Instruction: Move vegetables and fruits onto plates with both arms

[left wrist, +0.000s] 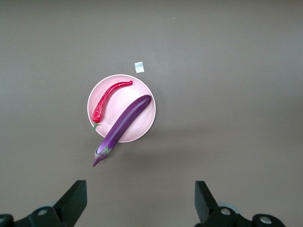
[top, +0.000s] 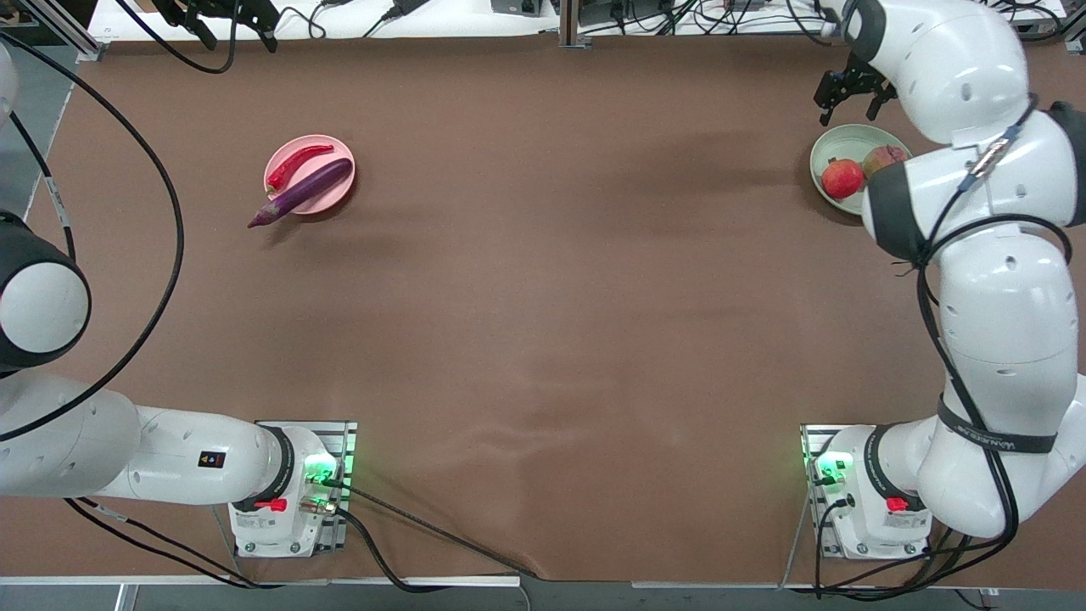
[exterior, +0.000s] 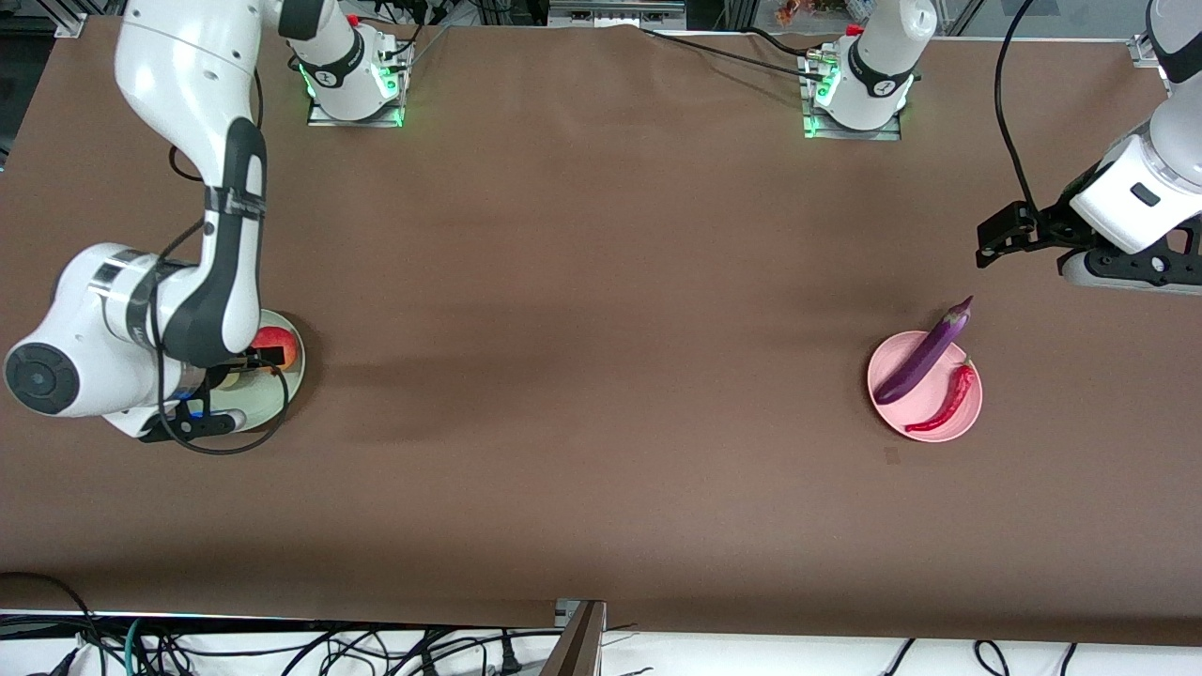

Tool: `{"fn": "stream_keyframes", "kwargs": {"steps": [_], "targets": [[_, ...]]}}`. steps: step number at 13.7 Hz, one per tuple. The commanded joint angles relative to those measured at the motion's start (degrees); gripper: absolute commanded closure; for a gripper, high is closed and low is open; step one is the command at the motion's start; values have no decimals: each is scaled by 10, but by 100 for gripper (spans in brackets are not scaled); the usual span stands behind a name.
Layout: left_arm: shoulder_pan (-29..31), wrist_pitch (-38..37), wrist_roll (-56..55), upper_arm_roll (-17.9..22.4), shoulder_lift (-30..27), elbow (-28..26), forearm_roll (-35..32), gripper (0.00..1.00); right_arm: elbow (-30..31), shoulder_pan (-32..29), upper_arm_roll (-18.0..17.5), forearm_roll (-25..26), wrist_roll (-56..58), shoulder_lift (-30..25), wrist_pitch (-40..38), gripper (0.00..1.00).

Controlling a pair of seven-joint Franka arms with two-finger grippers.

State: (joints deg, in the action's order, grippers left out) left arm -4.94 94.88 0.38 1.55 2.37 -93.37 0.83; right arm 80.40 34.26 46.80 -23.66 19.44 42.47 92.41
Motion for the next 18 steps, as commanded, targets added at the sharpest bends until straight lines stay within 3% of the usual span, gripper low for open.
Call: {"fn": "stream_keyframes", "kwargs": {"steps": [1,3,4,5,7,13,18], "targets": [[-5,-14,12,6,11,22,9,0,20,-128,-180,127,-90,-132,-19,0],[-5,-14,11,6,11,23,8,0,69,-234,-321,190,-137,-220,-21,0],[-5,-14,12,6,11,23,8,0,85,-265,-360,210,-140,-256,-34,0],[-4,-14,12,6,11,23,8,0,97,-276,-377,221,-141,-287,-55,0],[-4,-14,12,6,11,23,9,0,101,-279,-390,221,-140,-346,-85,0],[-4,-14,12,6,11,23,9,0,95,-287,-390,228,-136,-420,-79,0],[-4,-14,11,6,11,23,8,0,94,-302,-391,230,-137,-438,-81,0]]}}
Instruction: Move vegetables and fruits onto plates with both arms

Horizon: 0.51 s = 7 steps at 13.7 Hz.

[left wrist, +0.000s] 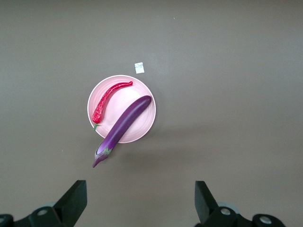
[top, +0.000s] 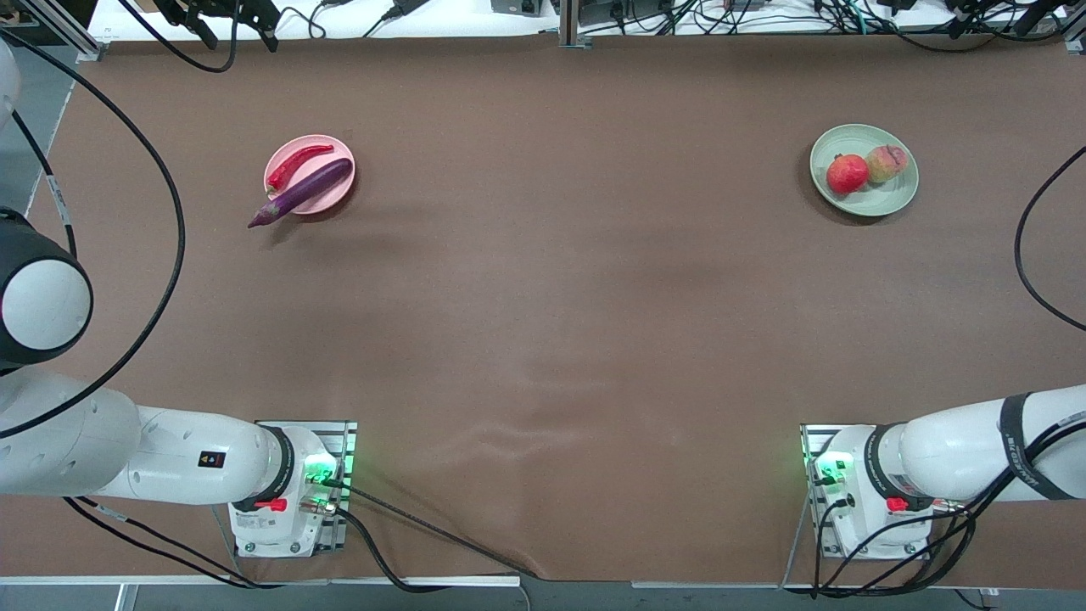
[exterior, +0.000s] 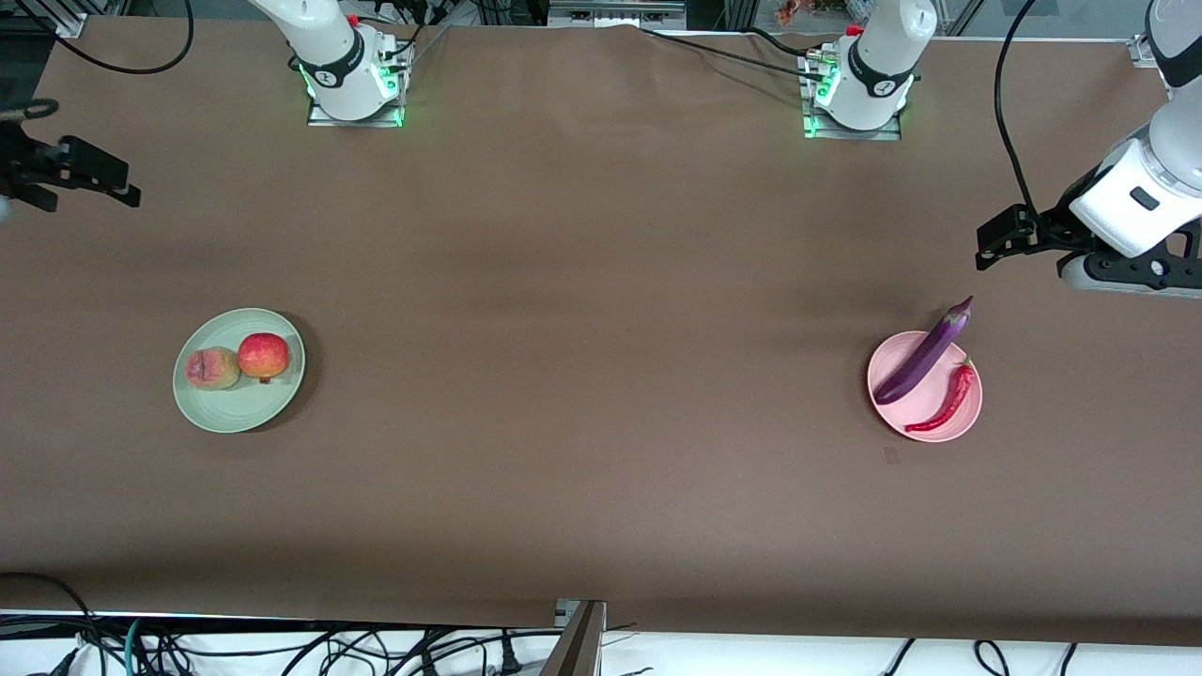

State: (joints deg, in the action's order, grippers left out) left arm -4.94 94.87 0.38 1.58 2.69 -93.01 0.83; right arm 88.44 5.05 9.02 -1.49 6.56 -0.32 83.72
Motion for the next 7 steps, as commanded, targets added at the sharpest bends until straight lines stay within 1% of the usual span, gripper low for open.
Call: {"fn": "stream_keyframes", "kwargs": {"steps": [1,2,4,7], "targets": [[-4,-14,11,6,8,20,8,0,15,-10,-18,8,-11,-10,7,0],[-4,-14,12,6,8,20,8,0,15,-10,-20,7,-12,-11,5,0],[-4,-14,11,6,8,20,8,0,17,-10,-28,6,-56,-13,0,0],[-3,-14,11,7,8,20,8,0,13,-10,-30,7,-61,-6,0,0]]}}
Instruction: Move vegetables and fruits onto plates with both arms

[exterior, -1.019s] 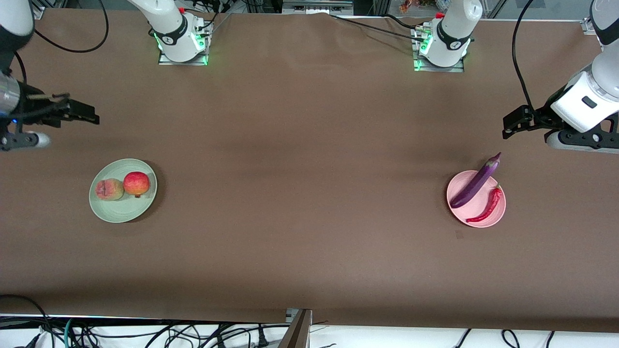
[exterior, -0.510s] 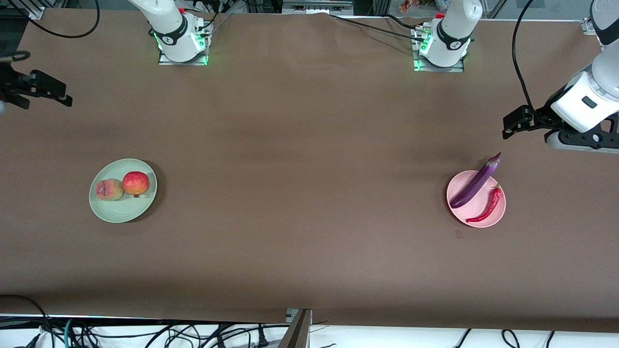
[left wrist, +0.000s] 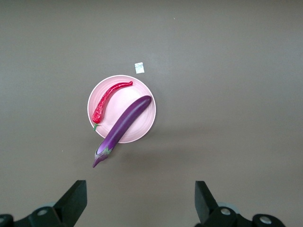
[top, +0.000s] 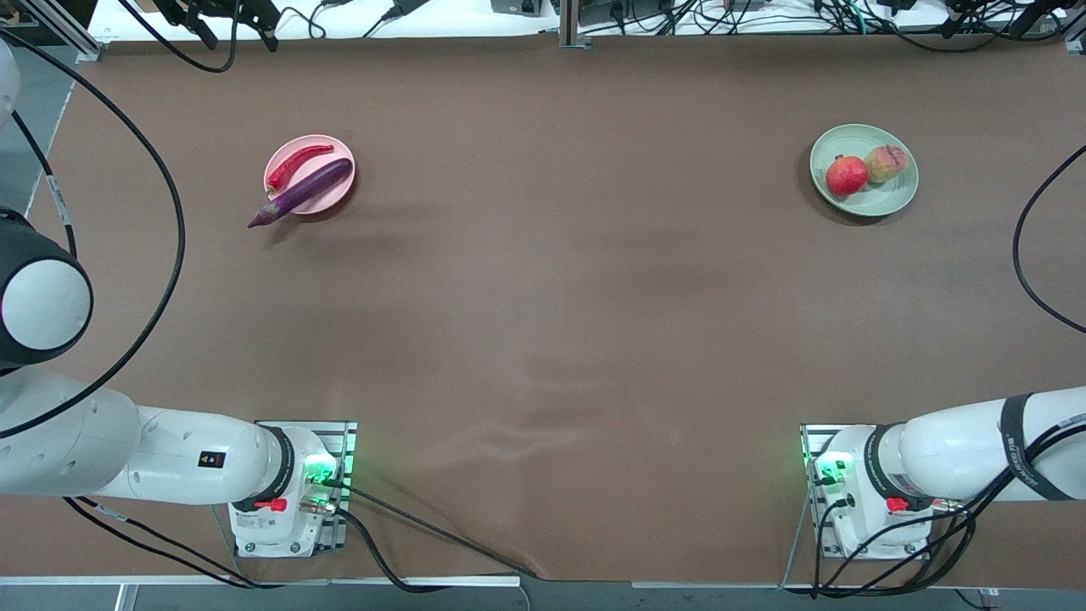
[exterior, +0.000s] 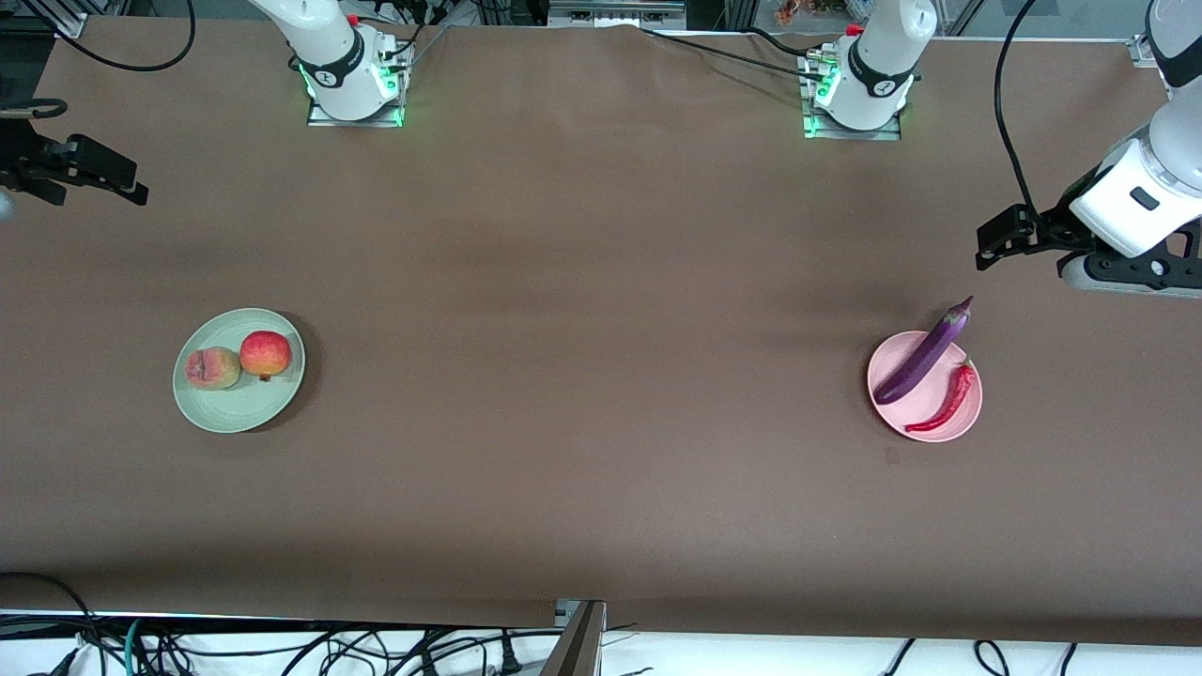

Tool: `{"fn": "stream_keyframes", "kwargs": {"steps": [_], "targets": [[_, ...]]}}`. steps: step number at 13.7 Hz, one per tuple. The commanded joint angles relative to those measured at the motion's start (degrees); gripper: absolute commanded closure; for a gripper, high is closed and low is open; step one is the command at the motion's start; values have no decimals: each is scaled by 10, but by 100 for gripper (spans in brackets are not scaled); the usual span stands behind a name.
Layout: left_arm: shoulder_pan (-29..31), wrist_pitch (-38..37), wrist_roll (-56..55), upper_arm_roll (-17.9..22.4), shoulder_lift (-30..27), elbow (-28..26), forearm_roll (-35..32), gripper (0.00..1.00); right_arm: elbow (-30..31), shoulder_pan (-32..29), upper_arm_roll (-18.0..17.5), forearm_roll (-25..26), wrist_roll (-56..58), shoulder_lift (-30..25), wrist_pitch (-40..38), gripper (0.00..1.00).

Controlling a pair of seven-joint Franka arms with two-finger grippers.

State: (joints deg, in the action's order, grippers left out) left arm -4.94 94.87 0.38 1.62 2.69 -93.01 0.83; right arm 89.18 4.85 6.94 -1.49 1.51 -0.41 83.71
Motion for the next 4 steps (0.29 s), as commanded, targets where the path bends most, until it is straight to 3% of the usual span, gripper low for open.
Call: {"fn": "stream_keyframes", "kwargs": {"steps": [1,4], "targets": [[-3,-13,11,6,8,20,8,0,4,-7,-4,5,-8,0,1,0],[-3,-13,11,6,8,20,8,0,-8,-8,-3,7,-8,8,1,0]]}}
